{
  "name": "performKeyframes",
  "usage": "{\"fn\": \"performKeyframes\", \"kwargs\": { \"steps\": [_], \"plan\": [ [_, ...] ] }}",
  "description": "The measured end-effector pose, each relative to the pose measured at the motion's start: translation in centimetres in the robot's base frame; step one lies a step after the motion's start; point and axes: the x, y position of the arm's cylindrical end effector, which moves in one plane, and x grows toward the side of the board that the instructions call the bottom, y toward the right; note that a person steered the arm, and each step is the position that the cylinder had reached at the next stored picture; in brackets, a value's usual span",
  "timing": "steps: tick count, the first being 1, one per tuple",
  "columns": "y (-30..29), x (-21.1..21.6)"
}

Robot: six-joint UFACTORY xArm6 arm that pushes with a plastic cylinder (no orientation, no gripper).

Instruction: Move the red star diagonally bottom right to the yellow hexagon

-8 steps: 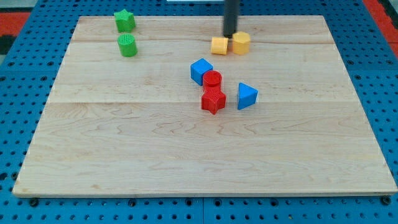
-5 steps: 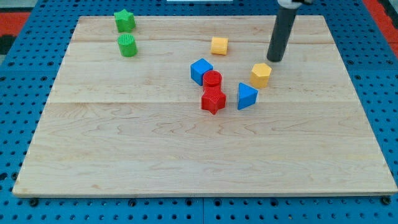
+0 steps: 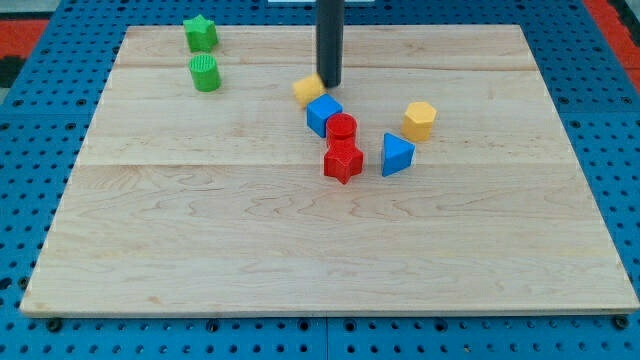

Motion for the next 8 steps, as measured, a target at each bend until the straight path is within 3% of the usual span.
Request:
{"fn": "performKeyframes", "kwargs": {
  "steps": [1, 2, 4, 5, 6, 8],
  "plan": [
    [0.5, 1.7],
    [-2.0, -0.4],
    [-5.1, 8.5],
    [2.9, 12.6],
    [3.5, 10.5],
    [10.7, 10.7]
  ]
}}
